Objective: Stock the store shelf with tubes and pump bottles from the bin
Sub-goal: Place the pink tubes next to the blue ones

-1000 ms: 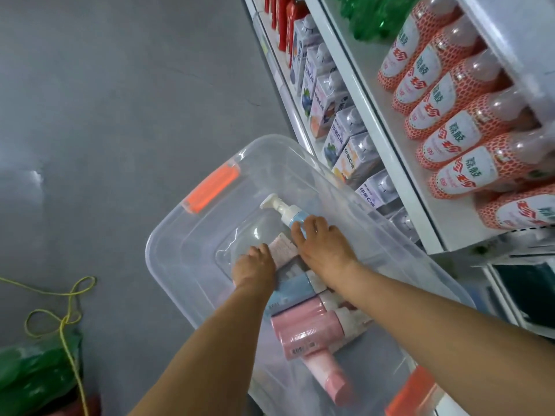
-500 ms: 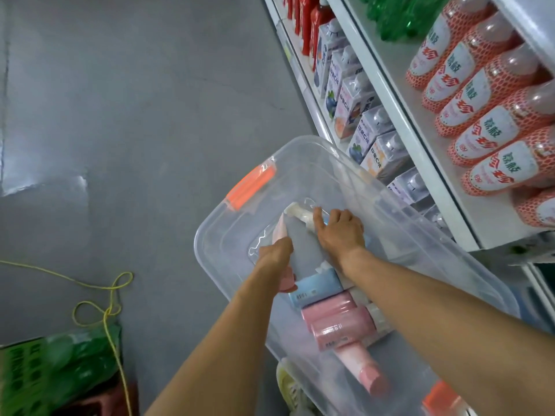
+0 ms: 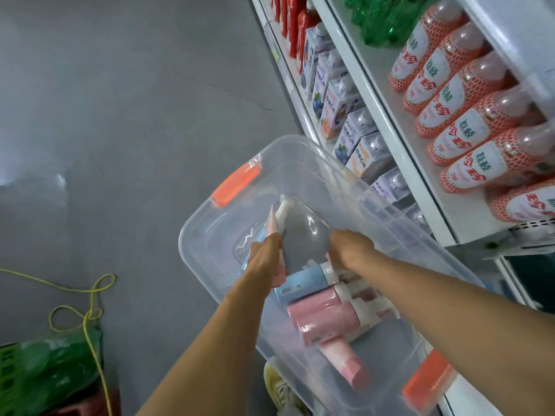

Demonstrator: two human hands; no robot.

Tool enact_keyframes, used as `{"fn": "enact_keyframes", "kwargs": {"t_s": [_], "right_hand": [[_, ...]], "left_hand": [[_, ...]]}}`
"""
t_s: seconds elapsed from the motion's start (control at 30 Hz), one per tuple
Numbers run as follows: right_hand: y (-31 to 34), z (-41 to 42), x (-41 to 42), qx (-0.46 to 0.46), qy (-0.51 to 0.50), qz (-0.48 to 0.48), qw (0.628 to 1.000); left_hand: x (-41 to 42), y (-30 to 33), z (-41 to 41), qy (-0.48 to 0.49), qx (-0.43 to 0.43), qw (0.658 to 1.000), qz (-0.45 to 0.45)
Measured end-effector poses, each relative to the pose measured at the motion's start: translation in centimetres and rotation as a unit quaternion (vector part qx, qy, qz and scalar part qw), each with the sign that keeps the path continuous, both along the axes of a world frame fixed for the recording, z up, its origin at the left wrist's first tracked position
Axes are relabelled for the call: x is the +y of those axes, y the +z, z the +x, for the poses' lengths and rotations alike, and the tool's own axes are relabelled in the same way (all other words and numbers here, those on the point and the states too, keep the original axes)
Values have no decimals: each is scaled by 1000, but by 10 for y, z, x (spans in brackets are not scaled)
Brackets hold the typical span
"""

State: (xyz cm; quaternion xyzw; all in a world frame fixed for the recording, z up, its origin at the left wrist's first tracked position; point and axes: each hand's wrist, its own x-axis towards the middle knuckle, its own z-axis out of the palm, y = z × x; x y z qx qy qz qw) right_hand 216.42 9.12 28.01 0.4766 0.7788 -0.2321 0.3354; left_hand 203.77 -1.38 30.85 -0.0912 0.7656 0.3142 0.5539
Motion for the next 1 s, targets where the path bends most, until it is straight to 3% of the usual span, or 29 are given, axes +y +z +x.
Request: {"fn": "enact_keyframes", "kwargs": {"t_s": [0.17, 0.43, 0.77, 0.87, 1.0], "right_hand": [[-9, 7, -3, -10, -22, -6, 1000], [1, -1, -3, 0, 59, 34, 998], [88, -1, -2, 183, 64, 89, 977], [120, 15, 4, 247, -12, 62, 967], [155, 35, 2, 318, -203, 2, 926]], "left_hand": [[5, 0, 4, -20, 3, 1000, 11], [-2, 0, 11, -39, -22, 998, 38], [-14, 34, 29, 48, -30, 997, 55], [-17, 59, 38, 71, -37, 994, 68], [-19, 95, 56, 99, -53, 990, 85]]}}
